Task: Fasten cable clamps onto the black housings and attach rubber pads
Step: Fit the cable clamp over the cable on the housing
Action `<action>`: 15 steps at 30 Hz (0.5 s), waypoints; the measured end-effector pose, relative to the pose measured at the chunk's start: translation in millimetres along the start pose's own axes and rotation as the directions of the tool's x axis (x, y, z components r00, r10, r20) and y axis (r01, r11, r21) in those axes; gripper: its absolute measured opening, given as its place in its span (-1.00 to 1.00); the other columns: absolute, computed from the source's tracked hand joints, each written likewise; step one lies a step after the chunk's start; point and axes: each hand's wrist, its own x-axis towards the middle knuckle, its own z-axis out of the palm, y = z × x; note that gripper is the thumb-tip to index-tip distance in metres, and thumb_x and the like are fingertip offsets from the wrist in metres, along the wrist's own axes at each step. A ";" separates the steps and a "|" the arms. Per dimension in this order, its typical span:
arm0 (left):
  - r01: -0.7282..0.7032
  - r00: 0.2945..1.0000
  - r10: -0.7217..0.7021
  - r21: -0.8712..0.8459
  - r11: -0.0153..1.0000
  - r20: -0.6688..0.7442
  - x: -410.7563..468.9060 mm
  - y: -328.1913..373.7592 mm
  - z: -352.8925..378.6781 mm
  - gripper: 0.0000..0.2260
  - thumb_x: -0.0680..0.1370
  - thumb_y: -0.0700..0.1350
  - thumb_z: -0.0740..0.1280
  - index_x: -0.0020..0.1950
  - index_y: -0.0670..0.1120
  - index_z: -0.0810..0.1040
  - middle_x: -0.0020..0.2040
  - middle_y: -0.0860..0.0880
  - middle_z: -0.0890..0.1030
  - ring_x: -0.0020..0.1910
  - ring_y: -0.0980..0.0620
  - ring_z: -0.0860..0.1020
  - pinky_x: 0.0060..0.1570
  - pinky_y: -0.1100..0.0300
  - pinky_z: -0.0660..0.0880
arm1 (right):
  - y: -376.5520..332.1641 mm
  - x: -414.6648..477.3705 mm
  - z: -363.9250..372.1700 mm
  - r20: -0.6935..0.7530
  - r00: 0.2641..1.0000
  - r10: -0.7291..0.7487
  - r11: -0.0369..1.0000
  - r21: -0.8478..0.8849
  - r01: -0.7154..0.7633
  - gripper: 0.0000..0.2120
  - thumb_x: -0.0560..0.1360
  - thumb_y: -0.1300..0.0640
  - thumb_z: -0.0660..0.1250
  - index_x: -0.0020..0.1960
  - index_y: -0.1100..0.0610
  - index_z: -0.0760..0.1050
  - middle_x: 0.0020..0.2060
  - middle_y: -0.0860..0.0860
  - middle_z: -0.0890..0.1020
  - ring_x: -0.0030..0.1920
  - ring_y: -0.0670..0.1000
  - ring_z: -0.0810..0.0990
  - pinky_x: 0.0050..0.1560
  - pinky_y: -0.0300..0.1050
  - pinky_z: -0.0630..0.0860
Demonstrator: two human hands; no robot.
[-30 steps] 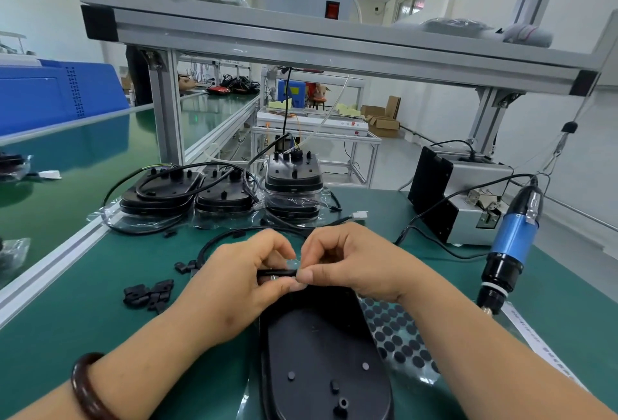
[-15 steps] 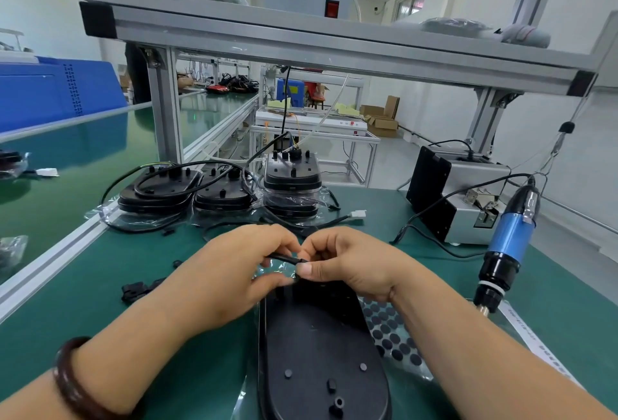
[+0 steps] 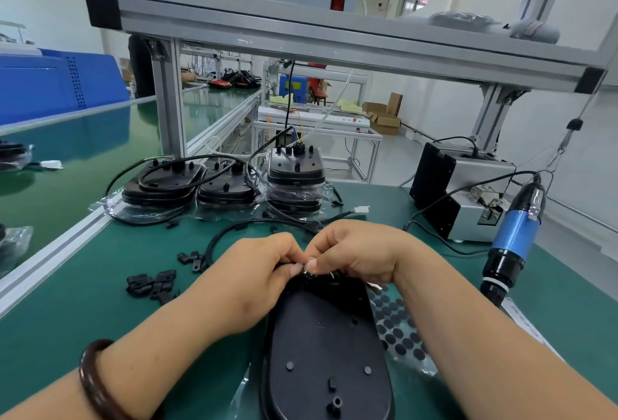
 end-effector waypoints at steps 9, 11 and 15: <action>0.015 1.000 -0.014 -0.043 0.999 0.025 0.2 1.7 -0.6 -0.92 0.55 -0.04 0.33 -0.07 0.16 0.56 -0.20 0.24 0.59 -0.15 0.31 0.52 -0.20 0.48 0.39 | 9.2 4.4 -2.9 0.115 0.993 -0.035 0.984 0.180 0.014 -0.67 0.30 0.22 0.36 0.00 0.38 0.54 -0.16 0.18 0.49 -0.09 0.14 0.32 0.03 0.00 0.19; 0.007 1.000 -0.006 -0.040 0.999 0.020 -0.3 2.2 0.0 -0.92 0.55 -0.04 0.33 -0.06 0.15 0.57 -0.18 0.25 0.60 -0.15 0.31 0.53 -0.17 0.47 0.40 | 9.9 5.2 -2.5 0.130 0.991 -0.034 0.978 0.209 0.006 -0.71 0.28 0.25 0.34 -0.04 0.36 0.55 -0.27 0.11 0.53 -0.19 0.02 0.41 -0.03 -0.12 0.27; 0.012 1.000 -0.010 -0.071 0.997 0.024 -1.3 0.2 0.9 -0.92 0.54 -0.05 0.34 -0.05 0.15 0.57 -0.14 0.21 0.63 -0.13 0.27 0.56 -0.08 0.28 0.51 | 9.3 2.5 -4.8 0.170 0.984 -0.042 0.984 0.179 0.011 -0.96 0.42 0.36 0.36 -0.13 0.29 0.53 -0.33 0.03 0.49 -0.25 -0.08 0.38 -0.18 -0.26 0.28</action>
